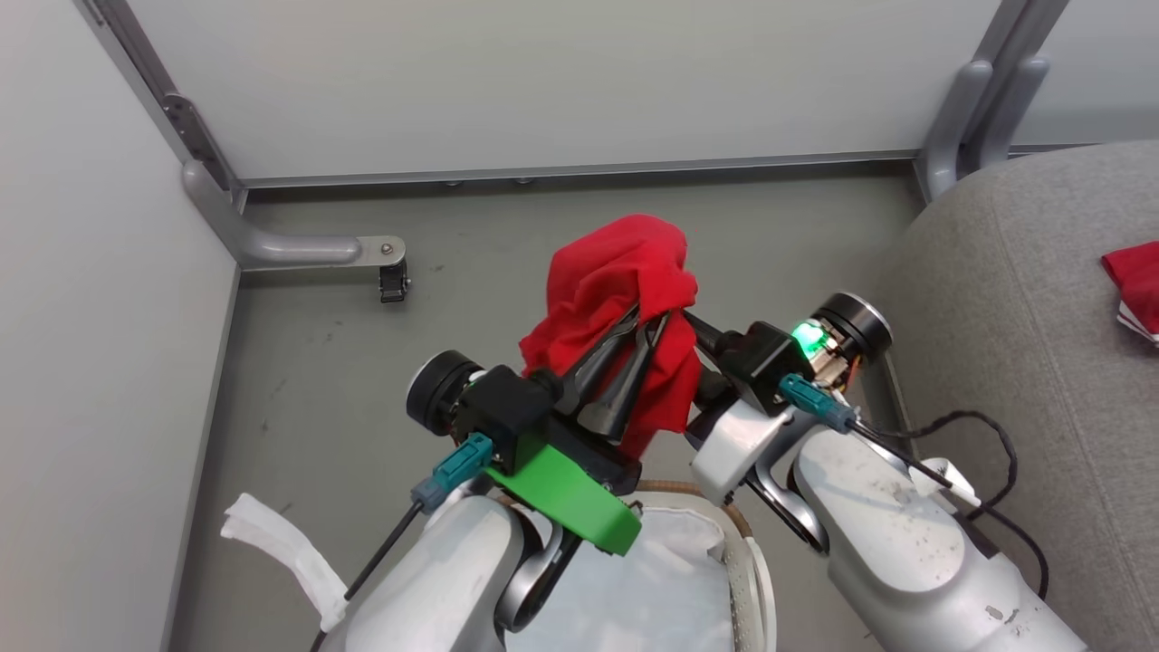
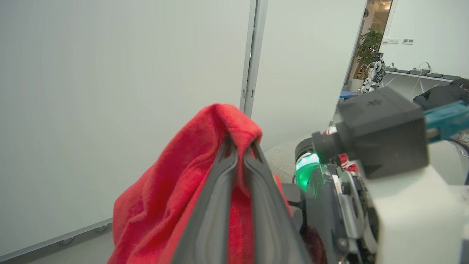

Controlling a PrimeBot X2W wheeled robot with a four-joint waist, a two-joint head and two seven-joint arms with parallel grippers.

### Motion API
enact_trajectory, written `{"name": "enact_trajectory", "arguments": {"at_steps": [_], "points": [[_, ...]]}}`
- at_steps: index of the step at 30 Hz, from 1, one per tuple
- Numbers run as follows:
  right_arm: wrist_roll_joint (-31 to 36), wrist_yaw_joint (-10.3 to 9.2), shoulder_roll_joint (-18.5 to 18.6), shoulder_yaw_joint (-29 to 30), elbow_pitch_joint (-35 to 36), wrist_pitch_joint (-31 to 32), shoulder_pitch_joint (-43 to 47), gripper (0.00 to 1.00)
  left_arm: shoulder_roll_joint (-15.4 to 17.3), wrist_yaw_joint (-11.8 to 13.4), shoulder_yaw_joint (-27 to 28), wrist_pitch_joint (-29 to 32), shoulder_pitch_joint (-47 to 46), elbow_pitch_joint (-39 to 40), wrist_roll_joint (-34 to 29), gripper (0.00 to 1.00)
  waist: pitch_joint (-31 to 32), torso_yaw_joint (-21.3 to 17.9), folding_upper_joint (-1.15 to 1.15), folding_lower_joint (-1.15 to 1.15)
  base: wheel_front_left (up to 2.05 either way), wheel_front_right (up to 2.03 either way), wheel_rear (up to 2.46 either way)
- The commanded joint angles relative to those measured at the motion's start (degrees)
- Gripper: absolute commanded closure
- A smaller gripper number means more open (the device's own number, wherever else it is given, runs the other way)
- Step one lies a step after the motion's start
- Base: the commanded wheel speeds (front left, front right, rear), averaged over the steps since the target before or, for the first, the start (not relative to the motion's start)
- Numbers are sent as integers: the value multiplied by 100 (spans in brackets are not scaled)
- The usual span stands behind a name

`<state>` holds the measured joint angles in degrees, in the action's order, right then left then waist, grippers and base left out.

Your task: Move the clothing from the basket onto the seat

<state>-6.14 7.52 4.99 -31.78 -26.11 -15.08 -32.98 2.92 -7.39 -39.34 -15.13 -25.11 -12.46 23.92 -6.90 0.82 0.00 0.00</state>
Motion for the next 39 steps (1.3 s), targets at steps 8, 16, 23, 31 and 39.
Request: {"name": "enact_trajectory", "arguments": {"at_steps": [8,16,23,31,39], "points": [[-153,-6,64,530,301,-12,592,100,5,-16,306,2,260,-215,-248,0,23,-887,0,0,0,0,0],[-198,-6,48,1046,686,-12,1019,100,25,-16,471,2,330,-346,-432,0,-139,-2220,0,0,0,0,0],[-220,-6,61,1450,923,-11,1327,100,102,-16,462,2,326,-430,-495,0,-305,-3146,0,0,0,0,0],[-10,-6,267,2214,1181,-11,1373,100,147,-16,95,2,-36,-657,-315,0,-565,-3246,0,0,0,0,0],[228,-6,1125,2454,1133,-12,-18,100,393,-16,116,2,-162,-764,-355,0,-1034,-3250,0,0,0,0,0]]}}
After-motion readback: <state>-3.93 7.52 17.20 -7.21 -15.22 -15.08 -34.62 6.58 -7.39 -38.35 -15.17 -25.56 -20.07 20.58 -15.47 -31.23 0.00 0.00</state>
